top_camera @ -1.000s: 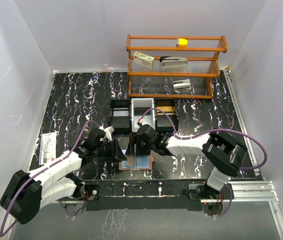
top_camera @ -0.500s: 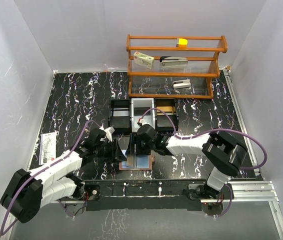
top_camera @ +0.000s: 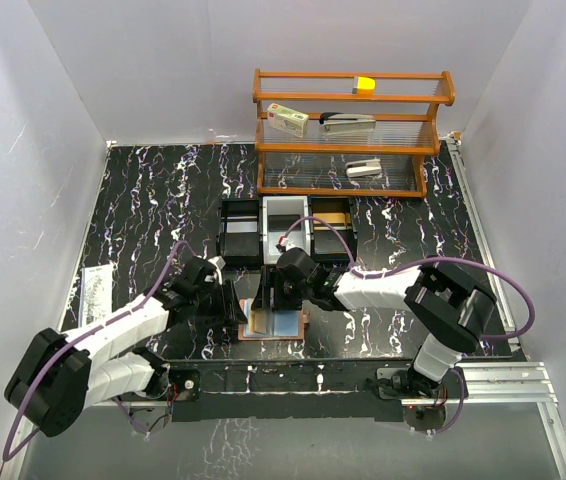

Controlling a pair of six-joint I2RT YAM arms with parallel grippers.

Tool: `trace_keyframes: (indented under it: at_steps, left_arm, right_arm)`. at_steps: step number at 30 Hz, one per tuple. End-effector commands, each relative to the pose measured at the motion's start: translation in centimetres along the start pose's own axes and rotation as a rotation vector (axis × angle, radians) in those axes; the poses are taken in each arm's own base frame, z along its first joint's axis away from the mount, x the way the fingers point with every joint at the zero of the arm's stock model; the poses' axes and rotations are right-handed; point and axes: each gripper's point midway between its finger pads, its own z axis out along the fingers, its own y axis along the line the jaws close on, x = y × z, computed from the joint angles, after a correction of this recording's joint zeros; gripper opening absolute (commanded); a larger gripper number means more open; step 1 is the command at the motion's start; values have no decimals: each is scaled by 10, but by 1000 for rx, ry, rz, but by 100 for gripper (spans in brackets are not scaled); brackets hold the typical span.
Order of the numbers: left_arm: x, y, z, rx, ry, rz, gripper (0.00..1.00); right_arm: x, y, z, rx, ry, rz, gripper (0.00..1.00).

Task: Take the credit cards out of the card holder

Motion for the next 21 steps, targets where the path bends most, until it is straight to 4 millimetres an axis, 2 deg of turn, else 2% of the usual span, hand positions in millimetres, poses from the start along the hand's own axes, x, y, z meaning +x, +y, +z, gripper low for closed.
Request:
trace_keyframes:
  at_steps: [1, 3, 7, 11, 15, 21]
  left_arm:
    - [-9, 12, -11, -115, -42, -6, 46]
    - [-17, 1, -17, -78, -77, 1, 48]
    - [-33, -37, -34, 89, -153, 42, 52]
    - [-33, -67, -40, 241, -142, 91, 53]
    - [-23, -76, -36, 310, -85, 113, 53]
    - [-16, -73, -26, 319, -39, 109, 51]
  right_arm:
    - [13, -8, -1, 6, 40, 19, 59]
    - [13, -8, -1, 2, 41, 21, 58]
    - [14, -9, -1, 1, 41, 27, 58]
    - [13, -10, -1, 3, 39, 28, 58]
    - [14, -10, 0, 3, 43, 29, 58]
    - [14, -11, 0, 2, 41, 31, 58]
